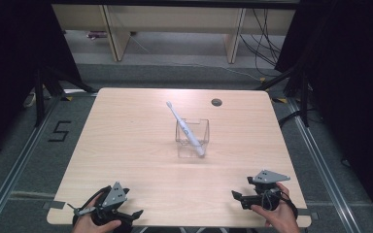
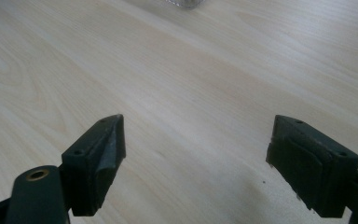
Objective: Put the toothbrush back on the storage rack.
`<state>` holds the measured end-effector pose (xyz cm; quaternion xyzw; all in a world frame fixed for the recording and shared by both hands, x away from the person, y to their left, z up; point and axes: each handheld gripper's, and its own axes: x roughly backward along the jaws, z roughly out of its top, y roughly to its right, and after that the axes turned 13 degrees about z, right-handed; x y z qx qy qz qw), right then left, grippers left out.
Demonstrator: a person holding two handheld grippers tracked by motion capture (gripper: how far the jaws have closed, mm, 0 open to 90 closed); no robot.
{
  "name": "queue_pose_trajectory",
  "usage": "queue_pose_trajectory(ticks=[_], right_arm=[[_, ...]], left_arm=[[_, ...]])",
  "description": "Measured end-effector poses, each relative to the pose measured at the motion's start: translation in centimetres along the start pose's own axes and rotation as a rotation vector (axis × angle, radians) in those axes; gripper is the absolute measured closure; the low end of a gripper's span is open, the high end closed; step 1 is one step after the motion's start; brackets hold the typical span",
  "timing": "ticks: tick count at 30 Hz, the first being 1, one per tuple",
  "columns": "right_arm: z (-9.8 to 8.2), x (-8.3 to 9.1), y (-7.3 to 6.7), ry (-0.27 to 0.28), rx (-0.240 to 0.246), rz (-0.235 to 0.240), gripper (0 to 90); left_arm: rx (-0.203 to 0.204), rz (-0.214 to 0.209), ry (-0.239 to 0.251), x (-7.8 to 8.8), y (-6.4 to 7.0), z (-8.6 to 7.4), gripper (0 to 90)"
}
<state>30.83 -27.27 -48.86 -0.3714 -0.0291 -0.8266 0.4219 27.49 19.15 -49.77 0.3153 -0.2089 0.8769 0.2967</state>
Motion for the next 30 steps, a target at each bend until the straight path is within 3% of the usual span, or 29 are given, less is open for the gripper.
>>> queue_pose_trajectory(ticks=[1, 4, 7, 9, 10, 11, 15, 16, 18, 20, 22, 25, 30], right_arm=[[0.0, 0.1, 0.2, 0.0, 0.031, -0.01, 19.1], [-0.2, 0.1, -0.1, -0.001, 0.011, -0.013, 19.3], [-0.3, 0.2, 0.3, -0.014, 0.041, 0.018, 19.3], [-0.4, 0.3, 0.3, -0.014, 0.045, 0.013, 19.3], [-0.4, 0.5, 0.2, -0.02, 0.031, -0.013, 19.2], [-0.5, 0.4, 0.1, -0.008, 0.004, -0.002, 19.2], [-0.8, 0.6, 0.3, -0.027, 0.053, -0.055, 19.3], [-0.9, 0.6, 0.2, -0.035, 0.026, -0.039, 19.3], [-1.0, 0.7, 0.4, -0.04, 0.054, -0.058, 19.3], [-1.1, 0.8, 0.4, -0.053, 0.036, -0.056, 19.3], [-1.2, 0.8, 0.5, -0.051, 0.047, -0.053, 19.3], [-1.4, 0.9, 0.2, -0.07, 0.01, -0.061, 19.4], [-1.4, 0.7, 0.6, -0.072, 0.049, -0.058, 19.4]], left_arm=[[0.0, 0.0, 0.0, 0.0, 0.0, 0.0, 14.7], [-0.003, 0.0, -0.001, 0.0, 0.0, 0.0, 14.7], [-0.001, -0.001, -0.001, 0.0, 0.0, 0.0, 14.7], [-0.002, -0.004, -0.005, 0.0, -0.1, 0.0, 14.7], [0.007, 0.0, 0.006, 0.0, 0.0, 0.0, 14.7], [0.008, -0.004, 0.008, 0.0, 0.0, 0.0, 14.7], [0.006, 0.0, 0.005, 0.0, 0.0, 0.0, 14.7], [-0.001, 0.002, -0.001, 0.0, 0.0, 0.0, 14.7], [0.001, -0.001, 0.004, 0.0, 0.0, 0.0, 14.7], [-0.005, 0.001, -0.003, 0.0, 0.0, 0.0, 14.7], [-0.002, 0.002, -0.001, 0.0, 0.0, 0.0, 14.7], [0.005, -0.002, 0.006, 0.0, 0.0, 0.0, 14.7], [0.005, -0.002, 0.007, 0.0, 0.0, 0.0, 14.7]])
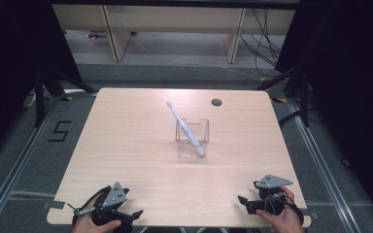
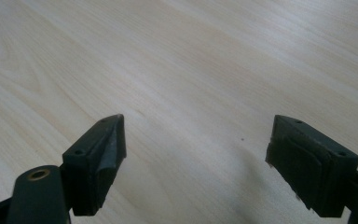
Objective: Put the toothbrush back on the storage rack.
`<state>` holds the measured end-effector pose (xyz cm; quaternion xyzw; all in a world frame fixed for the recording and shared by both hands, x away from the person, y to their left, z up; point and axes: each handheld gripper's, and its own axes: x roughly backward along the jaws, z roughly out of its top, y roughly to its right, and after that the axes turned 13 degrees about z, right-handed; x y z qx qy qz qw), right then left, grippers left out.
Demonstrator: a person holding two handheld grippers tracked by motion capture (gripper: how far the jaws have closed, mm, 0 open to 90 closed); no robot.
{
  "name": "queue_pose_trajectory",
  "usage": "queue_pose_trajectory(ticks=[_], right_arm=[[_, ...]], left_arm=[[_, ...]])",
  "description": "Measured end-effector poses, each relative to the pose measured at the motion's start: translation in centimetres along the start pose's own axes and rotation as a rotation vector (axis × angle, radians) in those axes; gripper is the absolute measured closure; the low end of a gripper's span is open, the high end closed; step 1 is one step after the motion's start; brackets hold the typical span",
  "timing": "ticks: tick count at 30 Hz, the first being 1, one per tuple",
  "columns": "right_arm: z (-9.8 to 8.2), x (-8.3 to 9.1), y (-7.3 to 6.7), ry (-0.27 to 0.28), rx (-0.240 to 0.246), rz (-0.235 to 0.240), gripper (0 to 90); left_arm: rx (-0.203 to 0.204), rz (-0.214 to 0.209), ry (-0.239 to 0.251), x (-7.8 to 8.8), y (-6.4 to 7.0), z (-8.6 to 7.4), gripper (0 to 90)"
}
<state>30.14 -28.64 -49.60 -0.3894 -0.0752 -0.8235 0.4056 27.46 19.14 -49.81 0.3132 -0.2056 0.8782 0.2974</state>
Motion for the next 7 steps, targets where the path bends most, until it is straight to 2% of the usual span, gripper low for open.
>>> queue_pose_trajectory(ticks=[1, 2, 3, 6, 7], right_arm=[[0.01, 0.02, 0.03, -0.001, 0.011, -0.009, 19.4], [0.03, 0.01, 0.01, -0.005, 0.009, -0.008, 19.4], [0.03, 0.01, -0.07, -0.008, -0.006, -0.005, 19.4], [0.05, 0.06, 0.07, -0.001, 0.02, -0.01, 19.4], [0.03, 0.03, 0.02, 0.001, 0.002, 0.0, 19.4]], left_arm=[[0.009, 0.003, -0.002, -0.04, 0.04, -0.03, 14.7], [-0.001, 0.001, 0.0, -0.08, -0.04, -0.01, 14.7], [0.003, 0.004, -0.004, -0.04, 0.01, -0.03, 14.7], [0.0, 0.003, 0.0, -0.02, 0.01, 0.0, 14.7], [0.001, 0.001, 0.001, 0.0, 0.01, 0.0, 14.7]])
